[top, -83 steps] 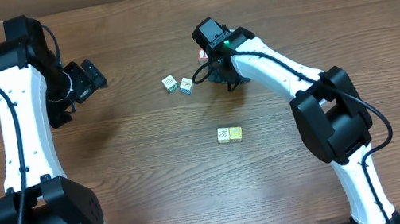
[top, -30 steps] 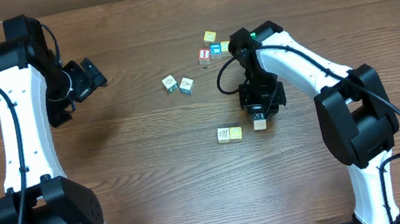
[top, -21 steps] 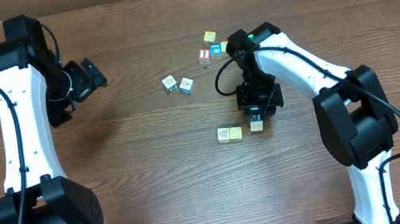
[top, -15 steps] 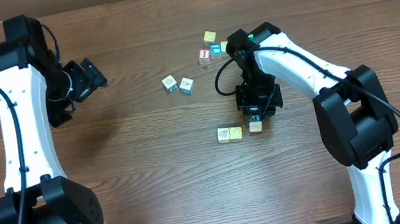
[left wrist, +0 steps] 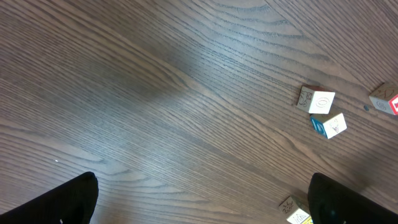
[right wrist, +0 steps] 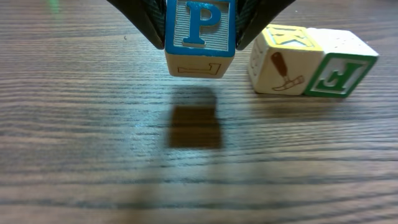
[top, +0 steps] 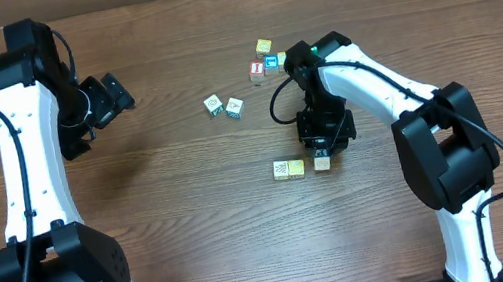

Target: Flip 5 blocks

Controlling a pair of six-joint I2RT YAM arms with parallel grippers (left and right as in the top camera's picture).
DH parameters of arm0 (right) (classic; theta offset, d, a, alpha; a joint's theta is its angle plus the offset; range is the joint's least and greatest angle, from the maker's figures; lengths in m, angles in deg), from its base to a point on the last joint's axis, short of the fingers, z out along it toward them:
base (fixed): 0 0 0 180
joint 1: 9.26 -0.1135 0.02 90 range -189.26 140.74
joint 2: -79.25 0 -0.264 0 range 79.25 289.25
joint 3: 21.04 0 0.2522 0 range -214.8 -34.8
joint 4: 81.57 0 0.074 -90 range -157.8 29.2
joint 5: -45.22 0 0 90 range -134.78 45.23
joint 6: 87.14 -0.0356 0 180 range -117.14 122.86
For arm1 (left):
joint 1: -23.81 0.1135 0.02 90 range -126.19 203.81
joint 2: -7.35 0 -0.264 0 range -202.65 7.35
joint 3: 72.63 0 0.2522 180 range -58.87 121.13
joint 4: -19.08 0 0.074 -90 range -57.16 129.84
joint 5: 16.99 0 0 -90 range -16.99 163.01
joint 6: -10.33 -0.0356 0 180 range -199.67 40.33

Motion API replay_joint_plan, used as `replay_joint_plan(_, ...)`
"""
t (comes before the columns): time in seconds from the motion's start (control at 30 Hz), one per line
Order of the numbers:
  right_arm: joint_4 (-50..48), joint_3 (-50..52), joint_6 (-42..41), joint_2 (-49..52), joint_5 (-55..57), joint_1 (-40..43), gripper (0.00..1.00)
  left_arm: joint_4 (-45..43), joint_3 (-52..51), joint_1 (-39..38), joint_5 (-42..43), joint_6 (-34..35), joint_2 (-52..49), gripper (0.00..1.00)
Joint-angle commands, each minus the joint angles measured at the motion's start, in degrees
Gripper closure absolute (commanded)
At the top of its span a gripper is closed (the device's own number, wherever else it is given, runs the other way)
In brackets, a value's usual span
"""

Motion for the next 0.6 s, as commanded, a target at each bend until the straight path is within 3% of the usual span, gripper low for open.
replay_joint_plan(0.0,0.04,0.98,-0.07,-1.9,-0.57,-0.33,0.66,-0.04,-0.02,-0.02,-0.42,0.17,-0.63,0.0)
replay_joint_plan(0.3,0.72,0.96,0.04,-1.9,-2.49,-0.31,0.5,-0.04,-0.02,-0.02,-0.42,0.17,-0.63,0.0)
replay_joint_plan(0.57,3.1,-3.93,0.74,-2.54,-2.4,0.55,0.5,-0.04,-0.02,-0.02,-0.39,0.17,-0.63,0.0)
